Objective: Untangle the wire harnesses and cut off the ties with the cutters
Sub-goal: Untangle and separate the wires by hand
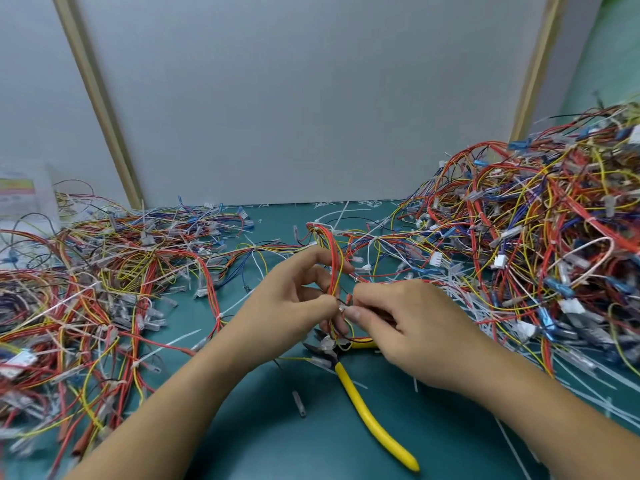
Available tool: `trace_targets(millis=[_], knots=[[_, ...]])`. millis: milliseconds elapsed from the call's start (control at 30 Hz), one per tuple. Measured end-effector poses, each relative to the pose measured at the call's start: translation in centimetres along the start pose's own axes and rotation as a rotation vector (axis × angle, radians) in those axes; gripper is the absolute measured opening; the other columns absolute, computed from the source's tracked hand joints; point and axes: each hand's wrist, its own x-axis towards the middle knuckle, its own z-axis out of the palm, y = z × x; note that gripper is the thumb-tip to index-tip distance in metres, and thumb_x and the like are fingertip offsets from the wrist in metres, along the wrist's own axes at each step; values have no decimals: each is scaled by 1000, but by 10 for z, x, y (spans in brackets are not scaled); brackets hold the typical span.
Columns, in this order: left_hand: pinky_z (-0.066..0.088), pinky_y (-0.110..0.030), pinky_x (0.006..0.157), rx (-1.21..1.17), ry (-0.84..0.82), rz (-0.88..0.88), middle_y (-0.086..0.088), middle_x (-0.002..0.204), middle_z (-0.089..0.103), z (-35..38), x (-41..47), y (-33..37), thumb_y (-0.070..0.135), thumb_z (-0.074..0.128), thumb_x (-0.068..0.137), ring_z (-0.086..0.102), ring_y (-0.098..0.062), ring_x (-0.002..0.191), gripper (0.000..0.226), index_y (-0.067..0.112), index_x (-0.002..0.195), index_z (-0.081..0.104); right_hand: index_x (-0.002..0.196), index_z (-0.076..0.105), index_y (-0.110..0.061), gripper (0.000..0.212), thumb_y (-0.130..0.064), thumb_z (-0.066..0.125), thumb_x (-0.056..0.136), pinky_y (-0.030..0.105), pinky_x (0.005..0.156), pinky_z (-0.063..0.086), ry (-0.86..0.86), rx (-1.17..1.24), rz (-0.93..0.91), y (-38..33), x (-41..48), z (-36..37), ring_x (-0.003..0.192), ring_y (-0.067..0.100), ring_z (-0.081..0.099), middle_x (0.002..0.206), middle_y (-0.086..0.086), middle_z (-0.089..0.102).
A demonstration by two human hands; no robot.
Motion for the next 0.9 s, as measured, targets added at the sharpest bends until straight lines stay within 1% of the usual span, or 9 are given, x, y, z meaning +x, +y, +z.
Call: trace_targets(millis=[100,233,300,367,467,567,667,733,900], knots=[[53,-37,65,13,-9,-2,-24,82,51,0,-1,0,-16,55,78,68,-27,63,40,10,108,62,74,50,-17,30,-37,54,96,38,55,31,8,-78,-39,-5,1,-3,59,18,40,54,-3,40],[54,-33,68,-120,42,-76,-10,77,61,-8,3,-3,6,59,75,65,-28,74,35,6,108,69,66,45,-16,36,-32,57,96,39,56,32,-105,34,-79,-6,-4,-12,56,20,39,54,1,41],[55,-27,62,-299,156,-182,-6,79,65,-12,8,-4,24,68,80,64,-26,76,32,4,104,73,66,48,-14,35,-30,58,96,33,54,30,-212,120,-133,-7,-6,-14,55,18,38,56,4,42],[56,-24,58,-423,255,-285,-5,80,68,-12,10,-7,37,60,92,68,-23,73,37,4,101,74,66,48,-12,33,-26,58,94,25,51,25,-297,175,-186,-9,-6,-13,54,16,36,58,5,40],[56,-24,55,-564,324,-333,-5,78,69,-12,9,-8,29,59,95,70,-19,64,28,8,88,76,62,43,-13,31,-18,60,88,25,51,26,-381,237,-206,-9,-6,-11,54,14,33,58,4,36],[55,-22,56,-595,297,-237,-3,74,69,-11,8,-4,23,68,82,66,-16,62,16,13,76,79,66,51,-13,26,-29,60,85,26,51,30,-426,222,-180,-6,-8,-11,54,13,38,60,4,42],[53,-20,54,-433,256,-132,-7,69,67,-6,7,-1,14,68,87,66,-22,66,15,13,73,75,70,57,-10,47,-56,54,82,27,51,30,-259,352,-75,-4,-4,-8,52,5,37,57,2,42],[53,-19,55,-363,195,-67,-8,69,68,-1,4,0,16,71,85,66,-17,62,12,8,76,69,67,52,-7,59,-63,52,85,24,45,29,-95,556,40,-2,0,-5,48,5,35,52,-5,38],[54,-21,61,-271,47,-33,-13,73,70,4,-1,3,23,74,80,67,-19,64,16,9,76,69,54,46,-13,50,-36,44,99,10,42,27,18,828,76,0,5,6,40,2,32,47,-10,38]])
